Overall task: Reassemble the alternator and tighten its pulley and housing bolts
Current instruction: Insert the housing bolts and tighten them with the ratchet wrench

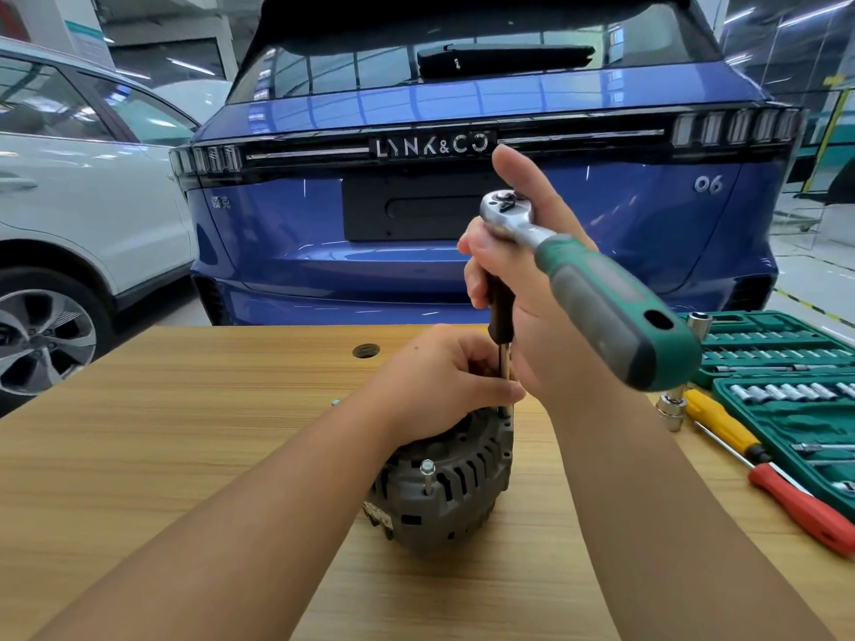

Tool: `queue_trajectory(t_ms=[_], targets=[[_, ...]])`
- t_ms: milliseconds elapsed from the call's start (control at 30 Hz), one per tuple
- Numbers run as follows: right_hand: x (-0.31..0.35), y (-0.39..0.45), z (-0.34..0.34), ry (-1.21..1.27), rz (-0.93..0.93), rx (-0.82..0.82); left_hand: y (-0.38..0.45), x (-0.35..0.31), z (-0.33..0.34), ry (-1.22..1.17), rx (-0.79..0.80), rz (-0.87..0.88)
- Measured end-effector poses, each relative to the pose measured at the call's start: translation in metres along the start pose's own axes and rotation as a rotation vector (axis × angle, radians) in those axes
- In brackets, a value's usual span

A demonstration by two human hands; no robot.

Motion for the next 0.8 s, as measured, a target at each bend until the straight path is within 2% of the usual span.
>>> queue_trajectory(t_ms=[100,200,300,400,467,533,600,667,800], targets=[[-0.011,0.002,0.001,0.205,0.208,0.068,-0.001,-0.001,-0.003,-0.019,-0.024,-0.009],[-0.012,0.002,0.006,0.223,0.229,0.109,-0.001,-0.001,0.000,-0.010,-0.013,-0.025],[-0.011,0.000,0.001,0.156,0.206,-0.002,0.000,0.001,0.003,-0.070,-0.011,-0.029],[-0.001,-0.005,-0.012,-0.012,0.082,-0.187,0.001,-0.001,0.005,0.025,0.050,-0.018],[-0.002,-0.004,-0.022,-0.062,0.089,-0.264,0.001,-0.001,0.004,0.039,0.060,-0.020],[-0.007,-0.001,-0.024,-0.020,0.134,-0.213,0.002,0.001,0.004,0.049,0.050,-0.017],[-0.009,0.000,-0.016,0.063,0.138,-0.091,0.003,0.003,0.004,0.037,0.041,-0.016],[-0.006,-0.001,-0.008,0.090,0.053,-0.004,0.004,0.005,0.003,0.032,0.039,-0.008],[-0.003,-0.002,0.003,0.044,-0.042,0.022,0.005,0.006,0.003,-0.025,0.017,0.018]])
Point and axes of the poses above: each hand's wrist, its own y-axis towards the middle knuckle, its own z-axis out of the palm, x = y × z, the point moved 8 cm from there along y, towards the middle knuckle, and after that the axes turned 4 degrees about z, right-handed, at the moved point
